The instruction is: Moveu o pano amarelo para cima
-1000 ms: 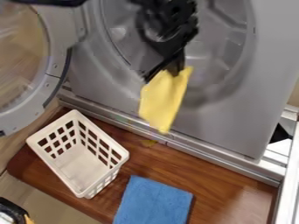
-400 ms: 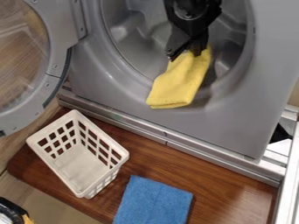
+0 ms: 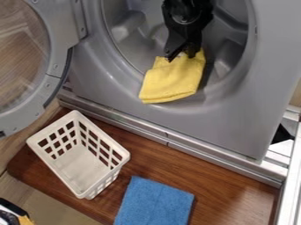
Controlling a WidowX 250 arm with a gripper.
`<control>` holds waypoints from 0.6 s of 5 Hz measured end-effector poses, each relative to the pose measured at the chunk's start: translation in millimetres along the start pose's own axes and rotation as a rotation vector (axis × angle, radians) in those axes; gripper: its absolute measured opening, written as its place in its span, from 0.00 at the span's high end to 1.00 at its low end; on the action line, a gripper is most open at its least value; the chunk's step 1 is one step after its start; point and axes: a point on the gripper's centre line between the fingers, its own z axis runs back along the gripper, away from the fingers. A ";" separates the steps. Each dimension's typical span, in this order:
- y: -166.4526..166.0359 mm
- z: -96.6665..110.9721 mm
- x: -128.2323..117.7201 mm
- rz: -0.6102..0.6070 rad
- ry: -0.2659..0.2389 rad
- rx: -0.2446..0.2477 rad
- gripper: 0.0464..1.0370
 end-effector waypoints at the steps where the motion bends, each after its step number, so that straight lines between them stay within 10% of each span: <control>1: 0.5 0.0 0.6 -0.012 0.001 0.019 0.83; 3: 3.8 -0.5 -2.3 -0.003 0.003 0.034 0.27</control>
